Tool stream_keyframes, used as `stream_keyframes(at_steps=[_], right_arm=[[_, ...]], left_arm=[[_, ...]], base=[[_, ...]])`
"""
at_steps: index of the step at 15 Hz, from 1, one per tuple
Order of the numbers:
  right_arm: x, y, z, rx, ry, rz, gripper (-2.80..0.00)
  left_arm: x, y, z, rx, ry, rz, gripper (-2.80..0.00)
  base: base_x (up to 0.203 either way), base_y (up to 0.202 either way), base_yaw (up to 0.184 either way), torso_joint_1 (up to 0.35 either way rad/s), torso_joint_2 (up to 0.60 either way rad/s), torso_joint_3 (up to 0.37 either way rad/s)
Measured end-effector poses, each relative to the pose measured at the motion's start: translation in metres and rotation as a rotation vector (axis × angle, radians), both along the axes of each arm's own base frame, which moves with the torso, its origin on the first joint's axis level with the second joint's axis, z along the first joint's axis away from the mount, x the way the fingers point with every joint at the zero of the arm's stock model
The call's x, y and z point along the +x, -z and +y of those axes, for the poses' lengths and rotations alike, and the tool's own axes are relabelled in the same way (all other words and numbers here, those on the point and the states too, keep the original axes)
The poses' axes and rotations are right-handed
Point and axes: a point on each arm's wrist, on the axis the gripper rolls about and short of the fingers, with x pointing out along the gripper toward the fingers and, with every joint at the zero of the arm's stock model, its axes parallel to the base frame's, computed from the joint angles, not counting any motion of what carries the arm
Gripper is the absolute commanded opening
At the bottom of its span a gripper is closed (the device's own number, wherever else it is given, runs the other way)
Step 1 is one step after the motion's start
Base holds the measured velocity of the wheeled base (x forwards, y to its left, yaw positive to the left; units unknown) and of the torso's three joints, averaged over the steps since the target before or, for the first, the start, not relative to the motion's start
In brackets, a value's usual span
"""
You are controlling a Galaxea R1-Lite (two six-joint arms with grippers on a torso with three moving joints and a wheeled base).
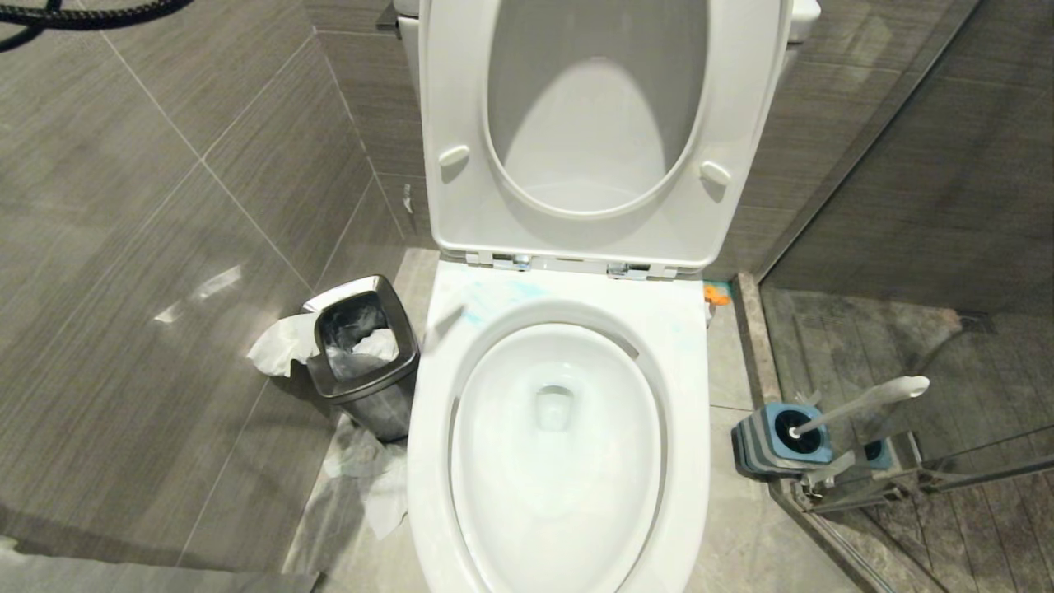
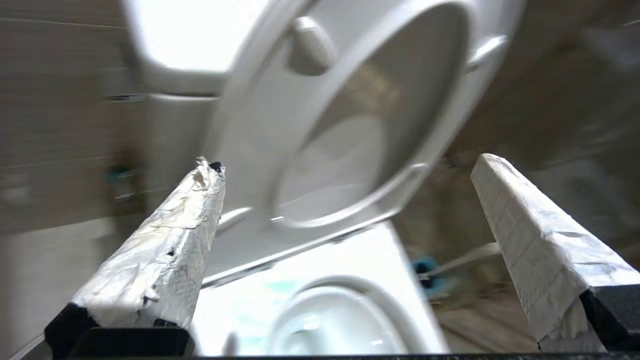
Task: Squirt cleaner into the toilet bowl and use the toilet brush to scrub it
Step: Pour in the cleaning agent
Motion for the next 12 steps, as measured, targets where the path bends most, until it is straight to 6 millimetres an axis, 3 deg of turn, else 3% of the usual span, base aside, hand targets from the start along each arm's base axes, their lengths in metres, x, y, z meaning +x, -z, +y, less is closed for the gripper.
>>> stream_keyframes(at_steps=[7,12], right_arm=[[0.000,0.000,0.000,0.000,0.000,0.000,-2.80],[0.000,0.000,0.000,0.000,-0.001,0.000,-2.80]], left_arm=[[-0.036,-0.016,0.018,0.107,-0.456,-0.128,0.00],[-0.050,-0.022,0.027,0.109,-0.566,-0.159,0.00]], base=[[0.000,0.000,0.000,0.000,0.00,0.000],[0.000,0.000,0.000,0.000,0.00,0.000]])
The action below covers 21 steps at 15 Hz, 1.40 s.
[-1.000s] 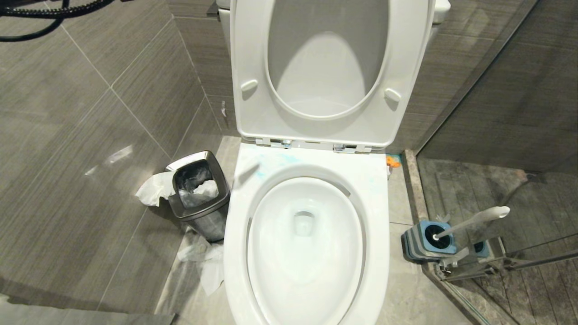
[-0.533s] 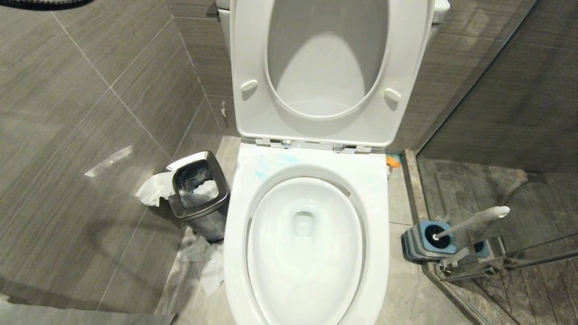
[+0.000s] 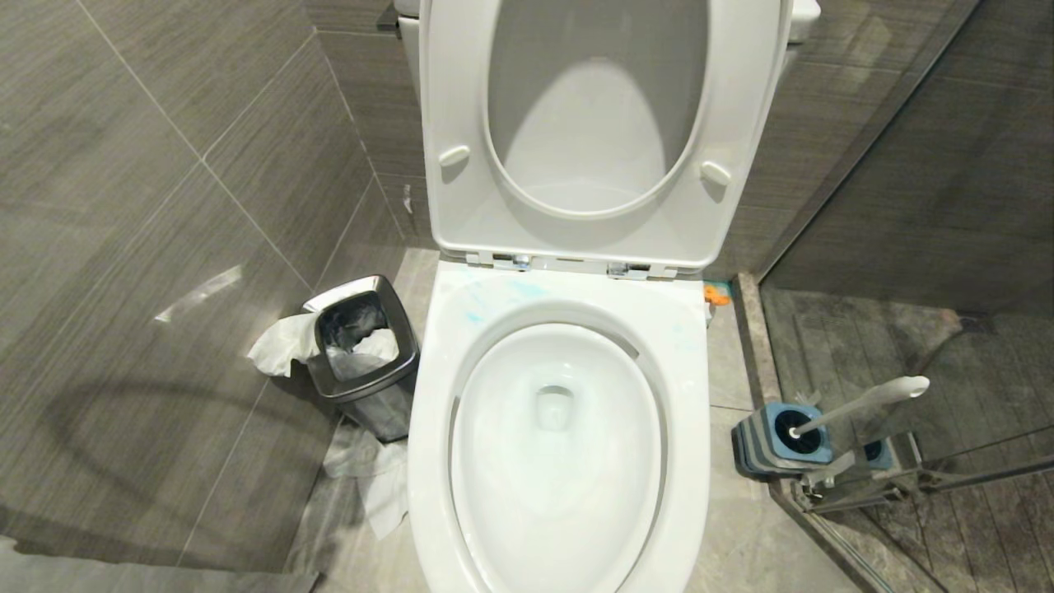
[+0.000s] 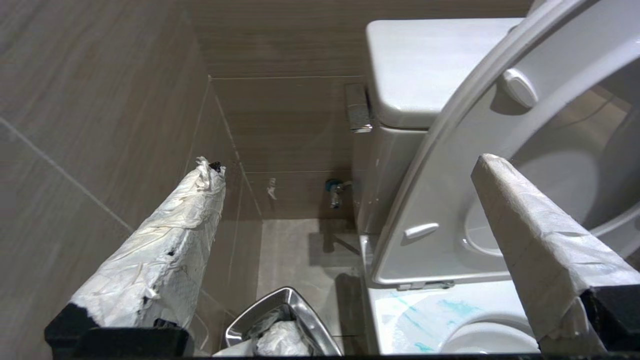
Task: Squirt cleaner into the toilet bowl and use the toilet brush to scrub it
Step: Pour in the cleaning agent
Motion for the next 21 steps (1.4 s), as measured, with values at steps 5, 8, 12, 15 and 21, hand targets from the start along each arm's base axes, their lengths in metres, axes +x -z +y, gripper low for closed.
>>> stream_keyframes(at_steps=[5,8,12,15,21], right_arm=[[0.000,0.000,0.000,0.000,0.001,0.000,-2.80],[0.000,0.000,0.000,0.000,0.001,0.000,-2.80],[0.000,0.000,0.000,0.000,0.001,0.000,-2.80],[0.000,0.000,0.000,0.000,0.001,-0.001,-2.80],[0.000,0.000,0.000,0.001,0.001,0.000,-2.80]], left_arm=[[-0.001,-0.001,0.001,-0.003,-0.010,-0.004,-2.80],[-0.001,-0.002,0.002,-0.009,-0.014,-0.013,-2.80],[-0.010,-0.012,0.005,-0.023,-0.019,-0.096,-2.80],[-0.031,-0.021,0.014,-0.008,-0.032,-0.160,-2.80],[-0.074,-0.032,0.033,-0.022,-0.055,-0.245,-2.80]], base=[[0.000,0.000,0.000,0.000,0.00,0.000],[0.000,0.000,0.000,0.000,0.00,0.000],[0.000,0.000,0.000,0.000,0.00,0.000],[0.000,0.000,0.000,0.000,0.00,0.000],[0.000,0.000,0.000,0.000,0.00,0.000]])
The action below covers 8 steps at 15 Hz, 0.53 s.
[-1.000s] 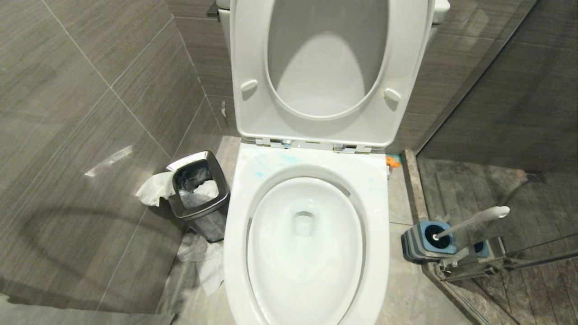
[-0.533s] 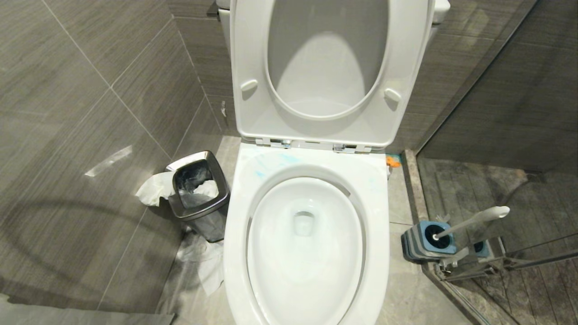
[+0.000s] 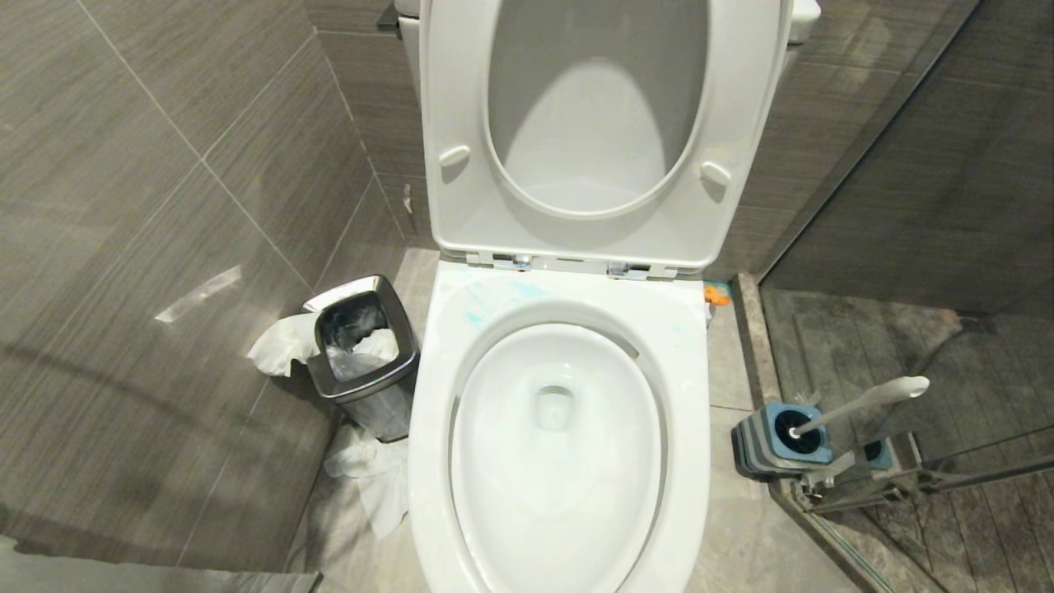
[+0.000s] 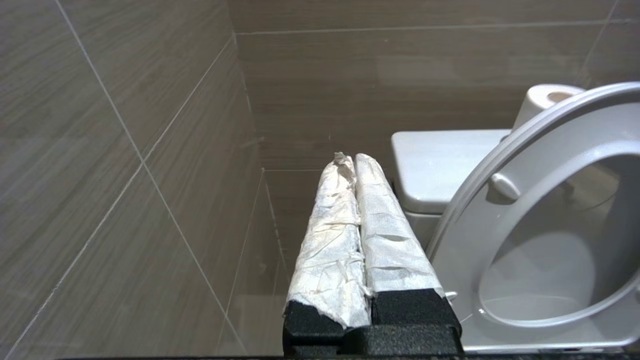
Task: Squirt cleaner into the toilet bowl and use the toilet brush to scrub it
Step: Pour in the cleaning agent
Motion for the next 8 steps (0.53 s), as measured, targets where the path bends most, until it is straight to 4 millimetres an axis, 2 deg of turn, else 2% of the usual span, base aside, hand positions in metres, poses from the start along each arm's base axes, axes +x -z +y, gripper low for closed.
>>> stream_keyframes(at_steps=[3,5,8], right_arm=[[0.000,0.000,0.000,0.000,0.001,0.000,-2.80],[0.000,0.000,0.000,0.000,0.000,0.000,-2.80],[0.000,0.000,0.000,0.000,-0.001,0.000,-2.80]], left_arm=[[-0.014,0.000,0.002,-0.046,0.083,0.001,-2.80],[-0.024,0.000,0.004,-0.092,0.214,0.011,-2.80],[-0.045,0.004,0.015,-0.023,0.341,0.025,-2.80]], base=[[0.000,0.000,0.000,0.000,0.00,0.000],[0.000,0.000,0.000,0.000,0.00,0.000],[0.000,0.000,0.000,0.000,0.00,0.000]])
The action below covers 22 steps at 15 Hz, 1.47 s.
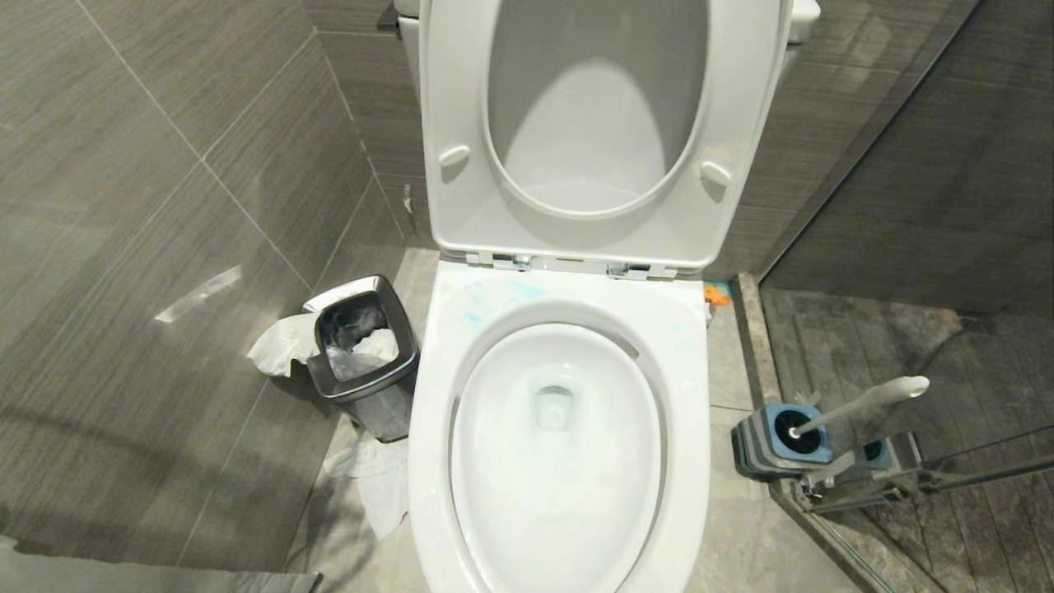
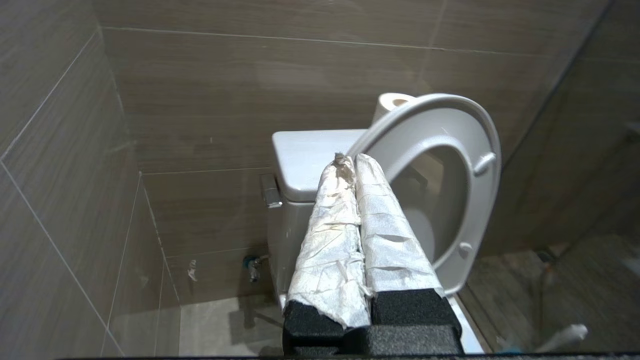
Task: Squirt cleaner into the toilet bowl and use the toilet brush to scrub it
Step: Pour in the cleaning agent
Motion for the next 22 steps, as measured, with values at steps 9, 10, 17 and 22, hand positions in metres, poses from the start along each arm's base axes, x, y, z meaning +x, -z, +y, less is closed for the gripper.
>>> stream_keyframes(at_steps=[9,10,17,22], right_arm=[[0.000,0.000,0.000,0.000,-0.001,0.001,-2.80],[0.000,0.000,0.000,0.000,0.000,0.001,-2.80],[0.000,0.000,0.000,0.000,0.000,0.001,-2.80],[0.000,0.000,0.000,0.000,0.000,0.000,-2.80]], left_arm=[[-0.111,0.035,0.011,0.071,0.003,0.086,-2.80],[-0.120,0.043,0.011,0.072,-0.003,0.103,-2.80],[-0.159,0.118,0.007,0.135,-0.064,0.136,-2.80],[-0.165,0.166,0.005,0.149,-0.096,0.065,-2.80]], base=[[0.000,0.000,0.000,0.000,0.00,0.000],[0.000,0.000,0.000,0.000,0.00,0.000],[0.000,0.000,0.000,0.000,0.00,0.000],[0.000,0.000,0.000,0.000,0.00,0.000]])
